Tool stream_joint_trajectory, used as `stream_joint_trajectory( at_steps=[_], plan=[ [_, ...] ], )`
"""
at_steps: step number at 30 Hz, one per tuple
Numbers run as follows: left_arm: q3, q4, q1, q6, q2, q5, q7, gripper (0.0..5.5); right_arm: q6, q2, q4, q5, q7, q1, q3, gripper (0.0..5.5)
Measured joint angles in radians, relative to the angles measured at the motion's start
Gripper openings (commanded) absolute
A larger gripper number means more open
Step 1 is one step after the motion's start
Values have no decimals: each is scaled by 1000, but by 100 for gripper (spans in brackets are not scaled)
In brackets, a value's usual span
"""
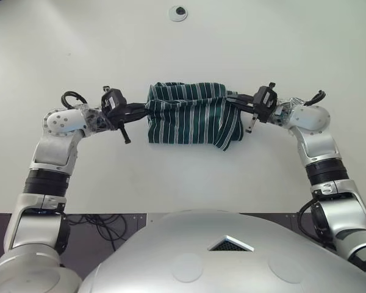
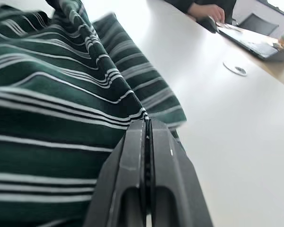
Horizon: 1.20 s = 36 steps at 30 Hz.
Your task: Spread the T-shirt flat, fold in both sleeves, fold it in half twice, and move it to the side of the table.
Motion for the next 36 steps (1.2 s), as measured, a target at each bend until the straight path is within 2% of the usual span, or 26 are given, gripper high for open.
stream_joint_trajectory(
  at_steps=[12,13,19,23,26,28,30,33,36],
  plan=[
    [53,17,-54,254,-51,-44,-9,4,-55,61,179,-65,-149,-100,-21,0],
    [53,15,-54,269,-57,-44,-9,45,-64,62,186,-73,-157,-104,-21,30],
    [106,63,-108,371,-116,-60,86,132,-94,115,232,-72,-240,-160,-67,129],
    [152,184,-145,411,-139,-49,164,190,-151,135,298,-119,-384,-206,-101,135],
    [181,250,-160,365,-148,-26,214,225,-233,141,251,-108,-398,-200,-112,135],
    [202,287,-171,336,-166,-21,251,225,-288,176,162,-69,-349,-168,-89,135],
    [239,305,-175,324,-197,-35,277,225,-326,184,76,-80,-302,-117,-15,135],
    [303,277,-156,323,-253,-95,296,225,-344,216,19,-179,-276,-45,105,135],
    [370,201,-134,254,-302,-131,339,225,-294,214,46,-291,-310,-56,151,135]
  ],
)
